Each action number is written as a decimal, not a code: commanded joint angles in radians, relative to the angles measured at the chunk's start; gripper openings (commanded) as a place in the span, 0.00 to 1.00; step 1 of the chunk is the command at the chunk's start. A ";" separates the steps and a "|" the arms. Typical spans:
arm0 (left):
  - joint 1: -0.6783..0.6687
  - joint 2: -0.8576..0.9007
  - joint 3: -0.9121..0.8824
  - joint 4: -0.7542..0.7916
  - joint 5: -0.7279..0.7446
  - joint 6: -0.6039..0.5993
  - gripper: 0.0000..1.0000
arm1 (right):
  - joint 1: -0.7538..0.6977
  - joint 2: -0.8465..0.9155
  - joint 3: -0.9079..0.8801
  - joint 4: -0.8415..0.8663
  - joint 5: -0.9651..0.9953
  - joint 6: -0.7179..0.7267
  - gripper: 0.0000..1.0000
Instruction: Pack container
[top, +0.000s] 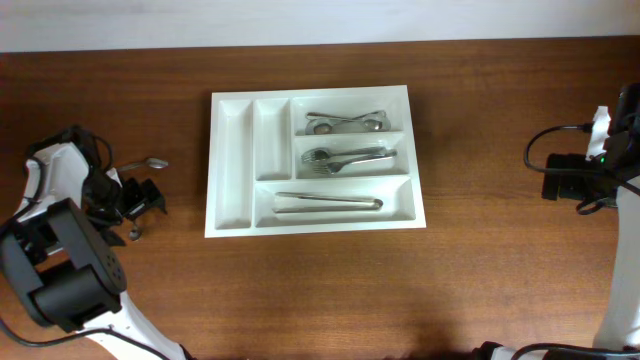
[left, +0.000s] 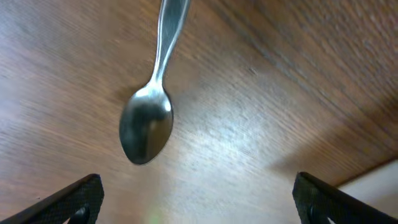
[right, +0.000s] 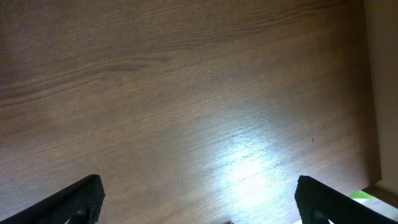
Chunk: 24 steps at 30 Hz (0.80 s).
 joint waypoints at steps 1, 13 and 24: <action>0.058 -0.063 0.015 -0.029 0.080 0.007 0.99 | -0.005 -0.019 0.000 0.000 0.016 0.009 0.99; 0.306 -0.307 -0.161 -0.024 0.292 0.066 0.99 | -0.005 -0.019 0.000 0.000 0.016 0.009 0.99; 0.336 -0.346 -0.415 0.209 0.589 0.233 0.99 | -0.005 -0.019 0.000 0.000 0.016 0.009 0.99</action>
